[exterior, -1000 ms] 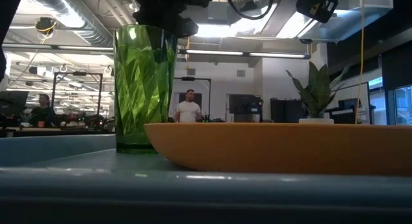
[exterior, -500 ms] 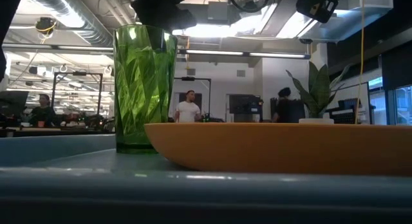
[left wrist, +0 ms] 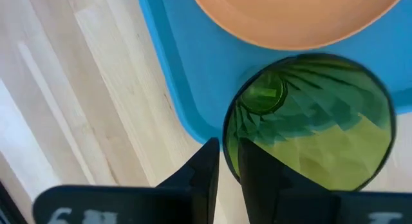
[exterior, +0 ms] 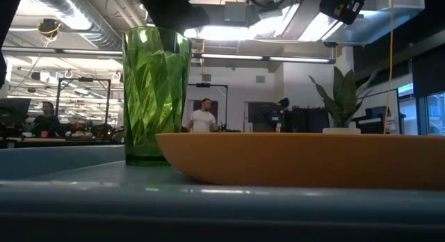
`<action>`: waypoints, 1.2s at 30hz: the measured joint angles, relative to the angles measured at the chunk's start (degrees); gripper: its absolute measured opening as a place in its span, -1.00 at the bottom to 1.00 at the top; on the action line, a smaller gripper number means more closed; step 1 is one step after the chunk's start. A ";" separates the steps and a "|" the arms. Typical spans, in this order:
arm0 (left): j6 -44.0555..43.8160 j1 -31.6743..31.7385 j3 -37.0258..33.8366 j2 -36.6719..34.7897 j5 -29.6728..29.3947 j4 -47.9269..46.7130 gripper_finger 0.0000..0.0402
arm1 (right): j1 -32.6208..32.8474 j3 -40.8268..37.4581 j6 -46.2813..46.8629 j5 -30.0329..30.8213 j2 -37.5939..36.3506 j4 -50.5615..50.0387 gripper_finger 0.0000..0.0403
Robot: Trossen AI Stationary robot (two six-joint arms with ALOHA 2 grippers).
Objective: Pick and place plate/cup/fork/spoon on tray
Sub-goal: Adjust the gray serving tray
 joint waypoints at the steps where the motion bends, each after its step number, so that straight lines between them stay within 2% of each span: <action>1: -0.06 0.00 0.00 -0.02 0.00 -0.50 -0.74 | 0.00 0.00 0.00 -0.01 0.00 0.02 -0.99; 10: -1.89 -1.41 1.18 -0.96 -0.04 -1.33 -0.75 | 0.00 0.00 0.00 0.01 -0.12 -1.27 -0.99; 15: -4.72 -3.68 7.86 -1.15 -0.02 -2.67 -0.73 | 0.02 0.00 0.05 0.07 -1.59 -3.92 -0.99; 20: -8.98 -7.94 14.54 -1.18 -0.04 -5.79 -0.75 | 0.02 0.00 5.41 1.87 -3.98 -13.12 -0.99; 26: -20.45 -13.92 15.90 -1.31 -0.03 -10.26 -0.74 | 0.02 -2.85 16.65 1.55 -4.90 -24.17 -0.99; 31: -29.53 -19.08 15.66 -1.39 -1.04 -10.04 -0.76 | -0.39 -8.95 21.37 -1.81 -4.85 -22.10 -0.99; 36: -39.63 -24.54 12.15 -1.49 -4.04 -9.87 -0.76 | -0.83 -14.04 22.62 -2.74 -4.92 -18.70 -0.99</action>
